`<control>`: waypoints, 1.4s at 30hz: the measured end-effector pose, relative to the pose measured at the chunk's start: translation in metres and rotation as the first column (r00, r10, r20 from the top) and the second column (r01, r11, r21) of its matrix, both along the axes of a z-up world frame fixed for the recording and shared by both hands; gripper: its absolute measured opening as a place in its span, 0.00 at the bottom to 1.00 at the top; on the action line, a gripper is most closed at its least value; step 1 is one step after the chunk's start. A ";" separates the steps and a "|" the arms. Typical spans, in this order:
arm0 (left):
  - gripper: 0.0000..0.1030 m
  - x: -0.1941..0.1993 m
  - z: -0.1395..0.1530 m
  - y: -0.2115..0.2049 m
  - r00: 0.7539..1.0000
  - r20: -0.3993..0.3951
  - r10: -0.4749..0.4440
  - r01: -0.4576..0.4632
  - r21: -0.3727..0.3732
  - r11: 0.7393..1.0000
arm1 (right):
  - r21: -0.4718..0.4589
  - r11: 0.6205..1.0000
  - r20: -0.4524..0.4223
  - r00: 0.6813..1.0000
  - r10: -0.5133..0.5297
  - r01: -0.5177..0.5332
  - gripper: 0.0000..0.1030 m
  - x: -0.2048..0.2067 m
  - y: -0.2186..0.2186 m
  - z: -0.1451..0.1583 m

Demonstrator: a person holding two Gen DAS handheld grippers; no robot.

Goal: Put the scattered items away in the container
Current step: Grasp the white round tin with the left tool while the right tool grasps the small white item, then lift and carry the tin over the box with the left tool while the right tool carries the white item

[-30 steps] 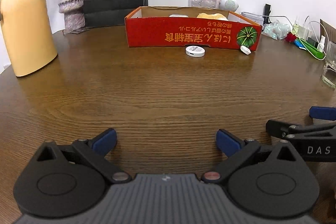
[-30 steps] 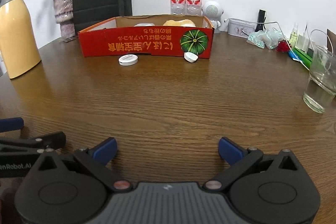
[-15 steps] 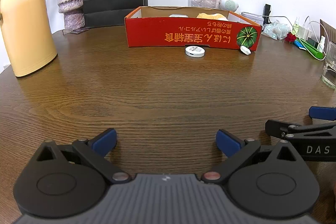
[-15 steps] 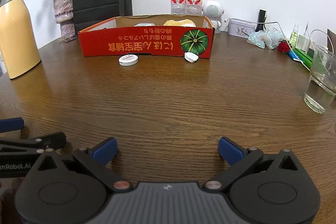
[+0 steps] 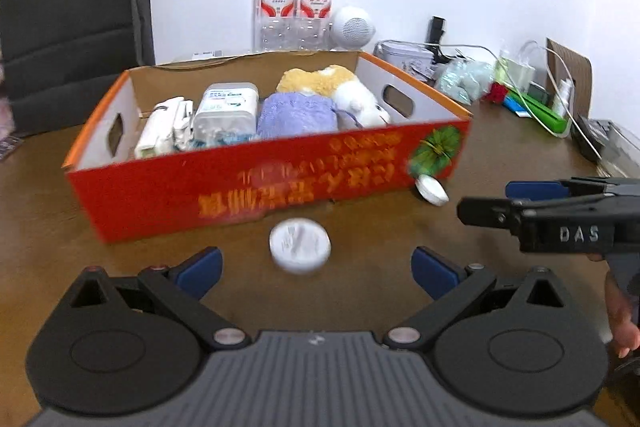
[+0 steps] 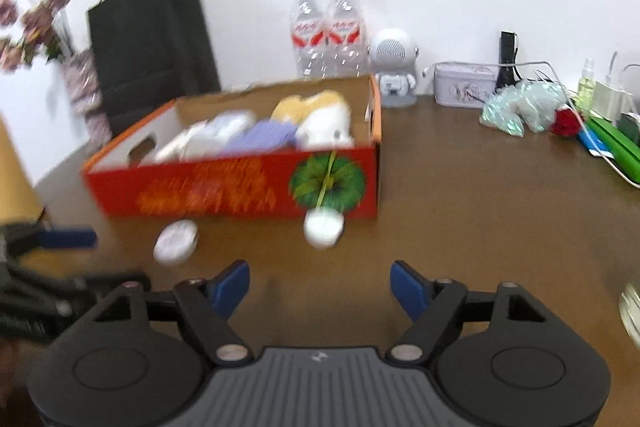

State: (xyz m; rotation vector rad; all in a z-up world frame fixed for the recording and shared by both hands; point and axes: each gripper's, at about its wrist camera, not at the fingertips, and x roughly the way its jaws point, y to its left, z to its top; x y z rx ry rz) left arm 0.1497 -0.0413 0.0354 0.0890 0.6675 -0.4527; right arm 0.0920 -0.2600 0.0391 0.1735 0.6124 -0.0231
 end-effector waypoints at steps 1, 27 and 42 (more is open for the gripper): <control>0.98 0.007 -0.004 -0.003 1.000 0.002 -0.014 0.014 0.008 1.000 | 0.012 1.000 -0.005 1.000 -0.008 0.008 0.75 0.013 -0.003 -0.001; 0.39 -0.011 -0.008 0.002 0.995 0.063 0.080 -0.080 0.005 0.997 | -0.098 0.991 -0.019 0.996 0.087 -0.088 0.26 0.036 0.027 -0.015; 0.39 -0.204 0.041 0.001 0.860 0.370 0.352 -0.331 -0.122 0.936 | -0.169 0.984 0.365 0.925 0.109 -0.049 0.26 -0.134 0.087 0.048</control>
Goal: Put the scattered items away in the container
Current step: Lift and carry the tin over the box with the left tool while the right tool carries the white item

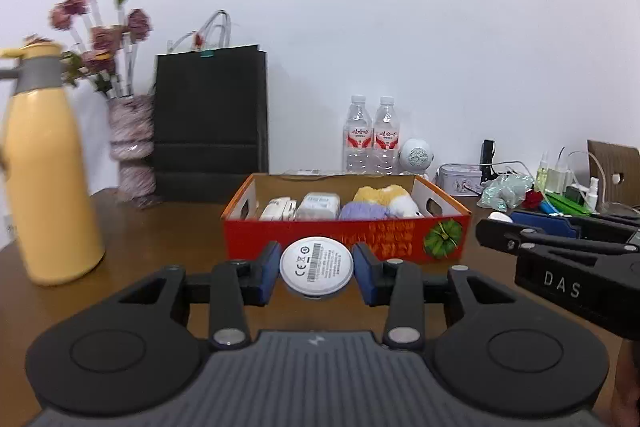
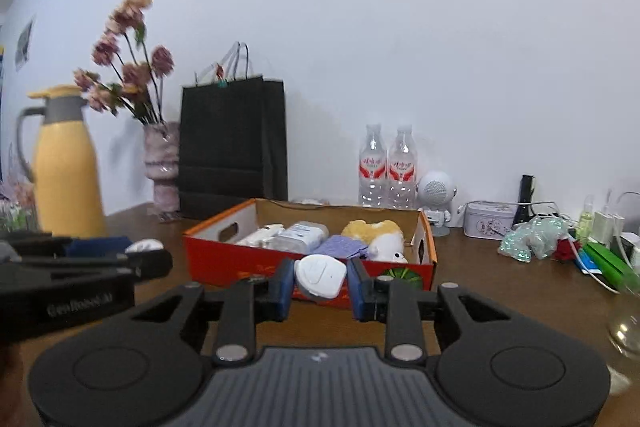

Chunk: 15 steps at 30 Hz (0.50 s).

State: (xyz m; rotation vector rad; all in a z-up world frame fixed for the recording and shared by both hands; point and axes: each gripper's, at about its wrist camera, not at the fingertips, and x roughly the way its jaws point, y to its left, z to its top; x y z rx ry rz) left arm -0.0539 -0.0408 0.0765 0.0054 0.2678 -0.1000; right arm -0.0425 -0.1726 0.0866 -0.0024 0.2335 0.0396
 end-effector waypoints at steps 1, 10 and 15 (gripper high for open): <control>0.39 -0.011 -0.004 -0.001 1.000 -0.003 0.011 -0.011 -0.005 1.000 | 0.004 1.000 0.007 1.000 -0.005 0.005 0.26 -0.013 0.002 -0.003; 0.39 -0.054 -0.010 0.001 1.000 0.000 0.025 -0.025 -0.012 1.000 | 0.040 0.999 -0.045 0.999 0.007 -0.005 0.26 -0.076 0.020 -0.028; 0.39 -0.053 -0.012 0.001 1.000 -0.004 0.021 -0.021 -0.020 1.000 | 0.037 0.999 -0.030 1.000 -0.001 0.002 0.26 -0.079 0.019 -0.025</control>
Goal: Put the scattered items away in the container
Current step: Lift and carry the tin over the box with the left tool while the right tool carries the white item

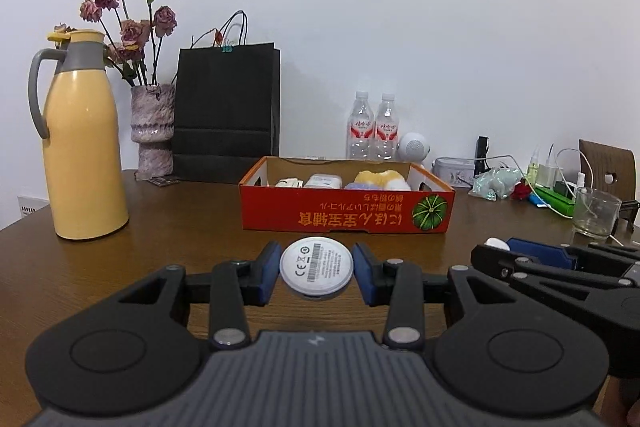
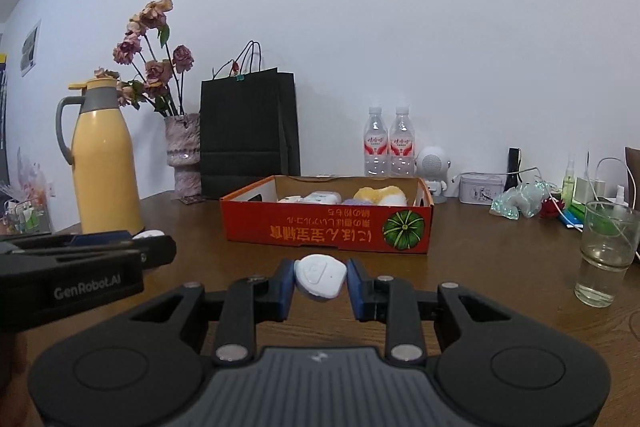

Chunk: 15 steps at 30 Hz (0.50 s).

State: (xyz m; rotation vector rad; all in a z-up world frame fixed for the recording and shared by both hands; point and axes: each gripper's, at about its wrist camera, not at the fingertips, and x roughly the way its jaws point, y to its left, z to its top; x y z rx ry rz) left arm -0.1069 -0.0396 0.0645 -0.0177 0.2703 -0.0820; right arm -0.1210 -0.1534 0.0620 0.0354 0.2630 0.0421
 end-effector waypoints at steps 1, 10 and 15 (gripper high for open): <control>0.39 0.002 0.000 0.000 1.000 -0.003 0.001 -0.001 -0.001 1.000 | 0.000 1.000 -0.003 1.000 -0.003 0.003 0.26 0.002 -0.001 0.000; 0.39 0.053 0.022 0.015 0.998 -0.037 -0.057 0.055 -0.055 0.997 | 0.027 1.000 0.007 1.000 0.001 -0.001 0.26 0.040 -0.025 0.024; 0.39 0.105 0.065 0.023 0.997 0.032 -0.074 0.074 -0.002 0.997 | 0.039 0.999 0.037 0.999 0.028 -0.030 0.26 0.087 -0.048 0.068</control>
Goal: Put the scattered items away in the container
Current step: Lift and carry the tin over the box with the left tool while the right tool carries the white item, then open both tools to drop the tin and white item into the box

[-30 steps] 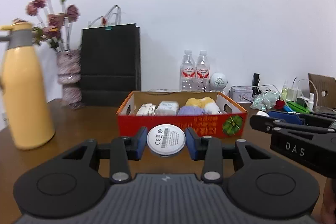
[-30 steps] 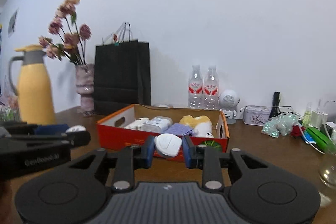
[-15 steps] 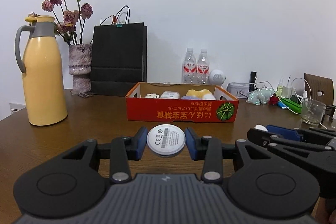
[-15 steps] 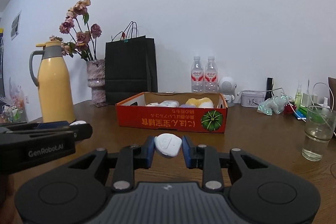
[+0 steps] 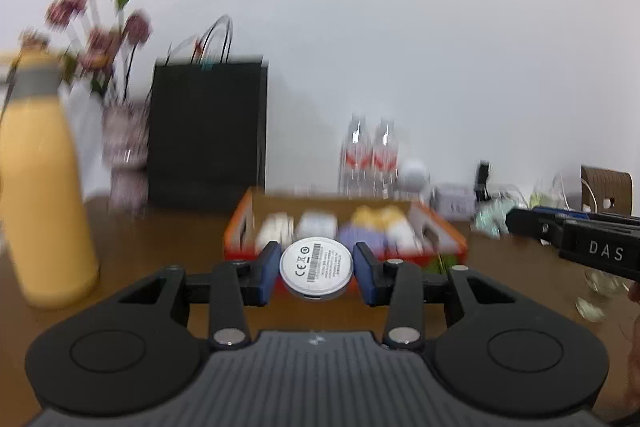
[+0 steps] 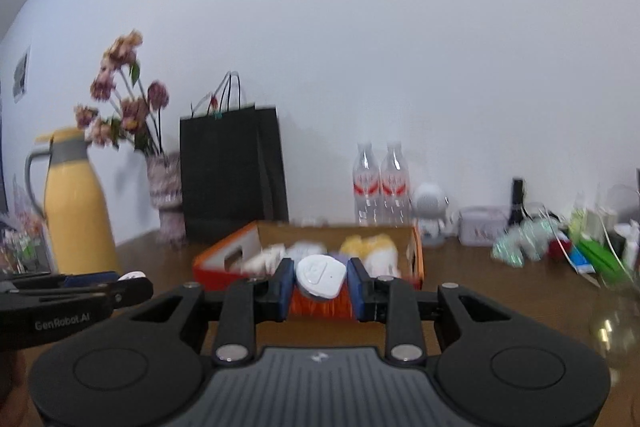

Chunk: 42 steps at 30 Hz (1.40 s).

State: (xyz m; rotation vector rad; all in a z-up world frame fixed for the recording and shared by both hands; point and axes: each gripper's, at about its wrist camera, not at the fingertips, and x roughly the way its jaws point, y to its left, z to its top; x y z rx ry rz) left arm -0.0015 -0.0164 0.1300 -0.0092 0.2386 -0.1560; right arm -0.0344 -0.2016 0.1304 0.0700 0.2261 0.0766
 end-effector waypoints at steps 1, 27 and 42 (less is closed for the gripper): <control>0.39 0.016 0.012 0.001 1.000 0.004 -0.005 0.005 0.013 1.000 | -0.008 1.000 -0.007 1.000 0.011 -0.011 0.26 0.013 -0.004 0.010; 0.89 0.365 -0.037 -0.031 0.606 -0.795 -0.033 0.160 0.081 0.984 | 0.110 0.994 -0.859 0.505 0.085 0.021 0.59 0.379 -0.054 -0.048; 1.00 0.318 0.029 -0.014 0.581 -0.808 0.092 0.050 0.148 0.988 | 0.080 0.996 -0.857 0.513 0.052 0.034 0.87 0.345 -0.046 0.014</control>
